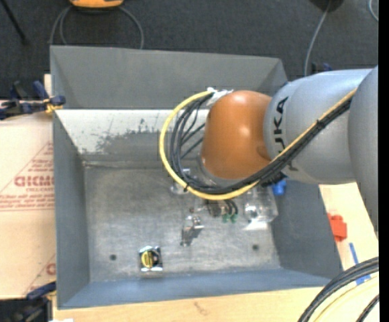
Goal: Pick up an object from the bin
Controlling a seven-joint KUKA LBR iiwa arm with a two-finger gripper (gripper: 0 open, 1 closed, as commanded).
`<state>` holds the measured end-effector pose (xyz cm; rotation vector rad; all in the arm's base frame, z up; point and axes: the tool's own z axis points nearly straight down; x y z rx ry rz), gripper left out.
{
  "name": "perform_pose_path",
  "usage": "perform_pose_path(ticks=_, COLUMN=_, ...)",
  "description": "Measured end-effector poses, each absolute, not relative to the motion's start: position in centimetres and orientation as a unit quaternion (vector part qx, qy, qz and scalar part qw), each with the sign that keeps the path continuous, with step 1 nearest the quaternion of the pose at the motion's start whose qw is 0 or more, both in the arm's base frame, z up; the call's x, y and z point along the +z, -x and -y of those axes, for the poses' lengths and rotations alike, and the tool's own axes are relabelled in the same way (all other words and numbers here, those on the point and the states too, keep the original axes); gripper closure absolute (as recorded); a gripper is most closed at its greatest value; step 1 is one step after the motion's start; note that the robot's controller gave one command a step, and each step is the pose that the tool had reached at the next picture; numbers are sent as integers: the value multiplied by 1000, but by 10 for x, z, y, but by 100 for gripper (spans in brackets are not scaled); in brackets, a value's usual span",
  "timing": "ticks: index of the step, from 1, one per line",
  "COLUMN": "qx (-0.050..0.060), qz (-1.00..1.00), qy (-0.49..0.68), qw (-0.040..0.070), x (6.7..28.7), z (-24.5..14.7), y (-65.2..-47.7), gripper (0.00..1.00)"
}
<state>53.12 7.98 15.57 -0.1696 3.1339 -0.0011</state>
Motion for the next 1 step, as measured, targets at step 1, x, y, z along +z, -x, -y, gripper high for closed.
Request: perform_pose_path(ticks=1, qx=1, qz=-984, qy=178, qw=2, x=99, z=-153, y=-478, gripper=0)
